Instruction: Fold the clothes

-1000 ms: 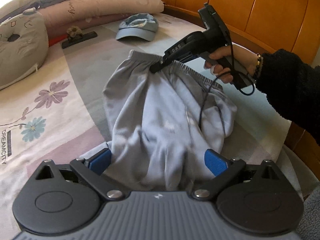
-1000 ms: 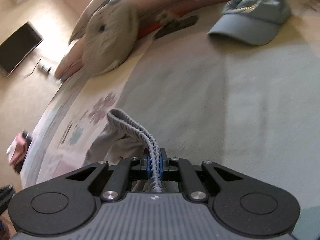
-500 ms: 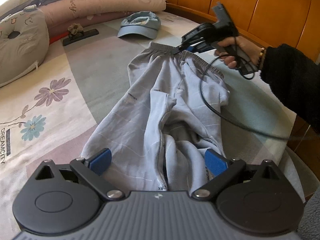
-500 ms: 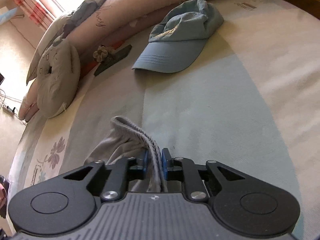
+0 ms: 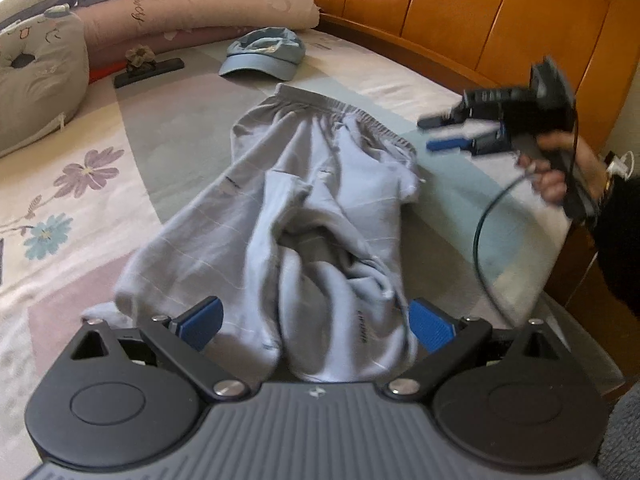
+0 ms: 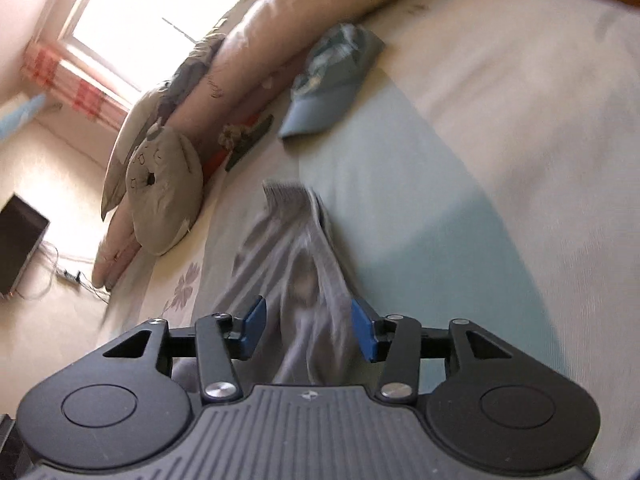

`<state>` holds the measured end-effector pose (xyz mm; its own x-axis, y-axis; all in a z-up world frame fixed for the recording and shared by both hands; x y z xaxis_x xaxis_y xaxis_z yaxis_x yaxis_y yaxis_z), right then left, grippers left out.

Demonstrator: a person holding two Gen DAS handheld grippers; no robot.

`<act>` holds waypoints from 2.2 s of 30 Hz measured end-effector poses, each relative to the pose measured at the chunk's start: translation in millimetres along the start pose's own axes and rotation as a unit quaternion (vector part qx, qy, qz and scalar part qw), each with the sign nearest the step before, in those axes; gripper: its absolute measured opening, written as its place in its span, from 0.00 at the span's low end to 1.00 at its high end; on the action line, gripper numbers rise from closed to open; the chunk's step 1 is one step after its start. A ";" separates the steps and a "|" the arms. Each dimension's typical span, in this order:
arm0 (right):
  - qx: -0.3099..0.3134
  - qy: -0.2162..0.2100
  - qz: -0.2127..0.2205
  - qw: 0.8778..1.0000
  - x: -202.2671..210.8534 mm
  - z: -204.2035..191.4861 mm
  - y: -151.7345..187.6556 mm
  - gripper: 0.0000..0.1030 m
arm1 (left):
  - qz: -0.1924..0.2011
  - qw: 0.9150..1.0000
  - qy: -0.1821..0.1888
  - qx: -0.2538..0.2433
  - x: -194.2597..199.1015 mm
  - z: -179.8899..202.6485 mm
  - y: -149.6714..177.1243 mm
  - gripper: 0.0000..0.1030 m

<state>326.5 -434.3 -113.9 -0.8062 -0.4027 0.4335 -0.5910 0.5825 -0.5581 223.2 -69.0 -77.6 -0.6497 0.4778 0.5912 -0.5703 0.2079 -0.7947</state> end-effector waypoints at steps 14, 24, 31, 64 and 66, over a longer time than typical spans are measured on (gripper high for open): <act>-0.105 -0.033 0.029 0.993 -56.8 21.0 30.7 0.33 | -0.009 1.000 0.006 0.027 -2.9 7.6 14.1 0.96; -0.088 -0.005 0.050 0.995 -56.1 19.5 44.4 0.04 | -0.010 1.000 0.000 0.022 -4.5 10.8 9.1 0.96; -0.035 0.021 0.062 0.997 -29.5 8.1 45.1 0.06 | -0.010 1.000 -0.005 0.025 -0.2 6.4 14.7 0.96; 0.162 0.076 0.053 0.983 60.3 -88.5 107.8 1.00 | -0.009 0.985 -0.167 0.037 15.3 -53.6 61.1 0.96; 0.169 0.071 0.049 0.982 57.9 -95.4 112.3 1.00 | -0.012 0.982 -0.186 0.030 9.9 -60.2 64.4 0.96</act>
<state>216.0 -324.8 -83.9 -0.8615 -0.2398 0.4475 -0.5061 0.3364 -0.7942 210.4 0.5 -131.2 -0.7678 0.1252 0.6283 -0.6095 0.1591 -0.7766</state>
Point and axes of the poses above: each gripper's, at about its wrist camera, not at the fingertips, and x roughly against the way its jaws point, z to its right, y to its underside, the point moved 5 cm from there along -x, roughly the way its jaws point, and after that the axes turned 13 degrees about z, right-handed, at the moved point
